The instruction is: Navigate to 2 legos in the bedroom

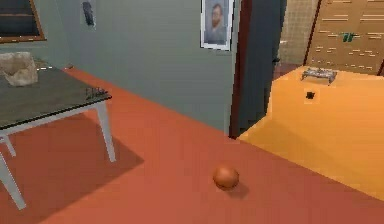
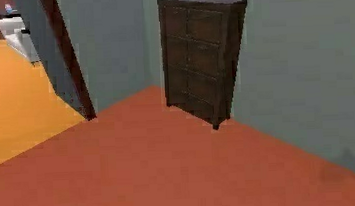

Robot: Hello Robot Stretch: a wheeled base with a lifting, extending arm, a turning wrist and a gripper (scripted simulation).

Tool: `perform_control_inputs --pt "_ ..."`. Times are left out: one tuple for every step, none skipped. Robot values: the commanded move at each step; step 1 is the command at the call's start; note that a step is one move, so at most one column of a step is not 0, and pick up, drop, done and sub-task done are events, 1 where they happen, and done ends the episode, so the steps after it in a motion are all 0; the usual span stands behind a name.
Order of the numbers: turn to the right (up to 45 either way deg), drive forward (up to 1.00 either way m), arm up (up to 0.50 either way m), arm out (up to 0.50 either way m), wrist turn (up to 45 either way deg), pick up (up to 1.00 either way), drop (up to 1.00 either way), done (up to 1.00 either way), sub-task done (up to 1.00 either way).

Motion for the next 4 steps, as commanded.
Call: perform_control_inputs --pt "-45.0 0.0 0.0 0.0 0.0 0.0 0.0 0.0 0.0" --pt "0.0 0.7 0.0 0.0 0.0 0.0 0.0 0.0 0.0" --pt "-36.0 0.0 0.0 0.0 0.0 0.0 0.0 0.0 0.0" --pt "0.0 0.65 0.0 0.0 0.0 0.0 0.0 0.0 0.0"
